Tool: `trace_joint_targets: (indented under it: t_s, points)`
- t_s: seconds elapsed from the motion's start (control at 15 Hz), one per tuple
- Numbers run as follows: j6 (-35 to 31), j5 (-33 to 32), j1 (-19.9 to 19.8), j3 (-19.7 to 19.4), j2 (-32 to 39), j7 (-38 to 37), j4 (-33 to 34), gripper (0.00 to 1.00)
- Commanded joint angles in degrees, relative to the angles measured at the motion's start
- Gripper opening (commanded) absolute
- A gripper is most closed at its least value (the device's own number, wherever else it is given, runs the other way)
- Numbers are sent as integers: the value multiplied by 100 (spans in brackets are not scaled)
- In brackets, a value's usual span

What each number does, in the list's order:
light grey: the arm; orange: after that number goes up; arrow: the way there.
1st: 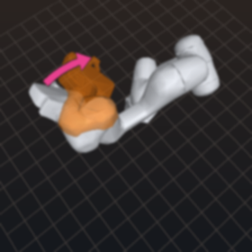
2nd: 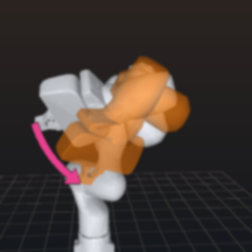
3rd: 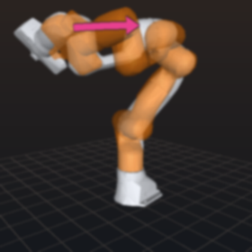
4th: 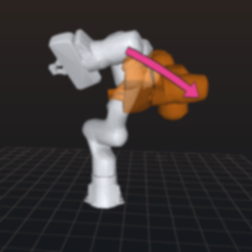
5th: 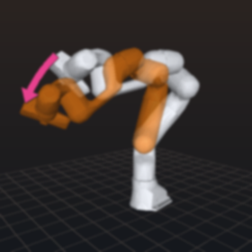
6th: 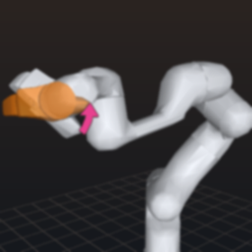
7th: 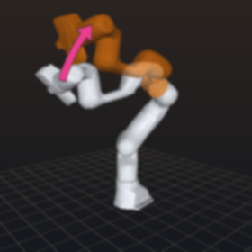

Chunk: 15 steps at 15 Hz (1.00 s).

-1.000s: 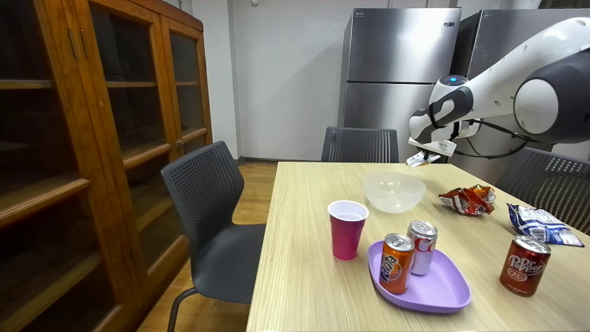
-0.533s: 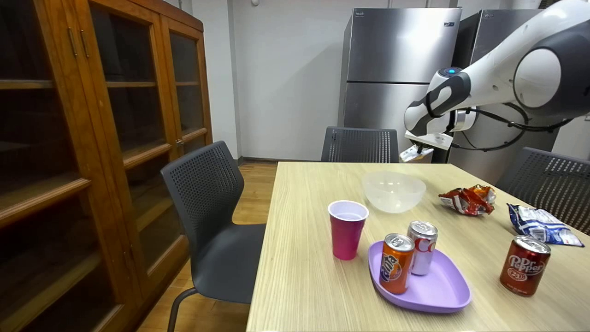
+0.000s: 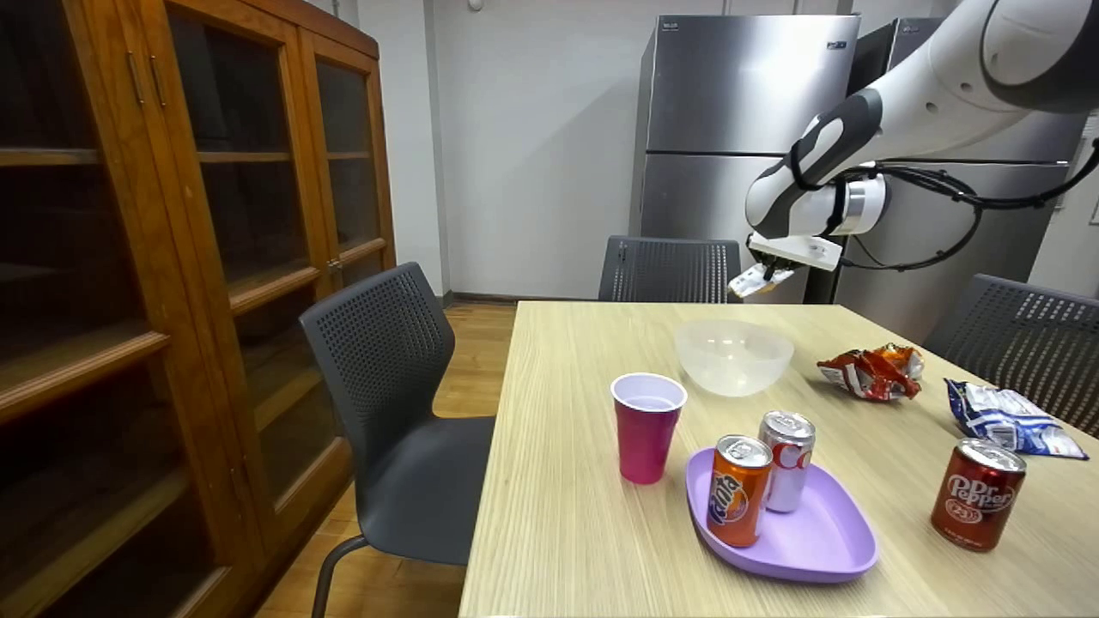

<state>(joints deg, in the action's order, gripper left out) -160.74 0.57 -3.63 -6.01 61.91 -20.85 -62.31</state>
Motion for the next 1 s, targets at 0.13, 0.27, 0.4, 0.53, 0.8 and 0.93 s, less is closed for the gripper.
trace_joint_targets:
  t_s: [0.13, 0.27, 0.4, 0.53, 0.8, 0.93]
  points:
    - [-449, 147, 13, 247, -1189, 763, -1806, 0]
    - [-604, 146, -12, 334, -1493, 951, -2289, 0]
    - [-793, 126, -28, 392, -1798, 1137, -2785, 0]
    - [-979, 125, -64, 471, -2122, 1316, -3292, 0]
    - [-1365, 122, -164, 637, -2818, 1628, -4375, 0]
    - [-1619, 118, -239, 722, -3178, 1765, -4958, 0]
